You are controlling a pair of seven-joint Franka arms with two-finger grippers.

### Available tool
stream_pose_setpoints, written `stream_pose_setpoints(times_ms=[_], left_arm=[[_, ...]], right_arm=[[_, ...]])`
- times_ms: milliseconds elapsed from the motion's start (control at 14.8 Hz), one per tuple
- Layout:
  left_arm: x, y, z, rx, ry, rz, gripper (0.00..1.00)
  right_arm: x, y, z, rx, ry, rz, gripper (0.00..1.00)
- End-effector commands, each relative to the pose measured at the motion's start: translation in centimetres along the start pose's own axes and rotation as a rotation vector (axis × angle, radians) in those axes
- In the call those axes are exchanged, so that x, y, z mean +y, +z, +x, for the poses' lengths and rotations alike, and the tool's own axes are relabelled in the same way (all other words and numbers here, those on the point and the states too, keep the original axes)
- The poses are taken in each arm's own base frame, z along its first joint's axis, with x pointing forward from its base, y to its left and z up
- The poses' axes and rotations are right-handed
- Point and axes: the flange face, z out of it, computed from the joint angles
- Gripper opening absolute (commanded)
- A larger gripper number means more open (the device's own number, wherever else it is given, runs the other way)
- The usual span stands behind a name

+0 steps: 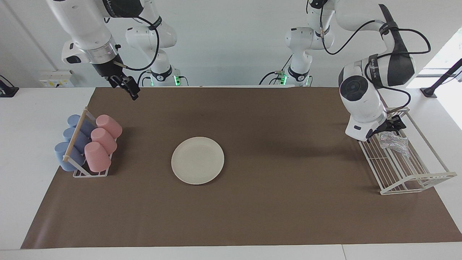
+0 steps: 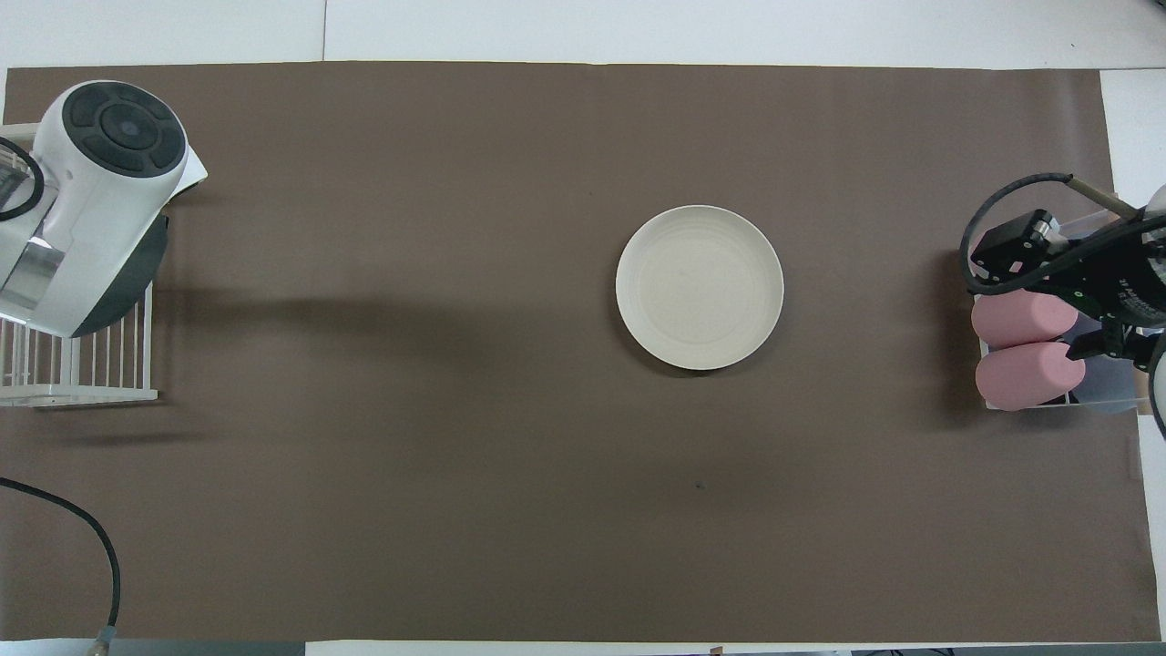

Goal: Wipe plate with sponge

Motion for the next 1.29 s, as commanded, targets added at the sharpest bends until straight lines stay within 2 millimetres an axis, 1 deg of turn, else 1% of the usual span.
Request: stream_pose_setpoints(times_ms=[0,68,136,203,271,542,610,745,813,881,949,1016,1084,1220], left_arm=[[1.7,2.1,1.0,0.013,-0.028,0.143,1.0],[2.7,3.4,1.0,0.001,-0.035,0.189,1.0],[3.2,4.1,0.8,-0.004,-0.052,0.22,1.0],[3.7,4.8,0.3,-0.011,-0.062,0.229,1.0],[3.8,5.2,0.1,-0.018,-0.067,0.233,1.0],[3.4,5.4,-0.2,-0.043,-0.075,0.245,1.0],[3.7,5.1,-0.3,-0.048,-0.073,0.252,0.99],[3.7,5.0,-0.4,-0.056,-0.074,0.256,0.89],[3.7,4.9,-0.4,-0.055,-0.073,0.256,0.77],[3.7,5.0,-0.4,-0.055,-0.074,0.255,0.62],[3.7,5.0,-0.3,-0.052,-0.073,0.254,0.41],[3.8,5.0,-0.3,-0.052,-0.072,0.253,0.18],[3.7,4.9,-0.3,-0.046,-0.08,0.251,0.0],[3.8,4.8,-0.1,-0.037,-0.105,0.244,0.0]], right_arm=[[-0.5,-0.3,-1.6,-0.014,0.211,0.002,1.0],[-1.0,-0.3,-2.1,-0.012,0.275,0.0,1.0],[-1.5,-0.3,-2.8,-0.011,0.336,-0.001,1.0],[-2.1,-0.3,-3.5,-0.009,0.364,-0.003,1.0],[-2.5,-0.4,-4.0,-0.007,0.369,-0.001,1.0],[-2.3,0.0,-4.3,-0.014,0.359,-0.016,1.0],[-2.4,0.1,-4.4,-0.015,0.353,-0.018,1.0],[-2.3,-0.1,-4.6,-0.013,0.348,-0.015,1.0],[-2.4,0.0,-4.7,-0.014,0.345,-0.016,1.0],[-2.4,0.2,-4.8,-0.015,0.343,-0.021,1.0],[-2.2,0.3,-4.8,-0.018,0.346,-0.026,1.0],[-2.1,0.3,-4.8,-0.018,0.348,-0.026,1.0],[-2.1,0.3,-4.8,-0.018,0.351,-0.026,1.0],[-2.3,0.3,-5.0,-0.017,0.345,-0.025,1.0]])
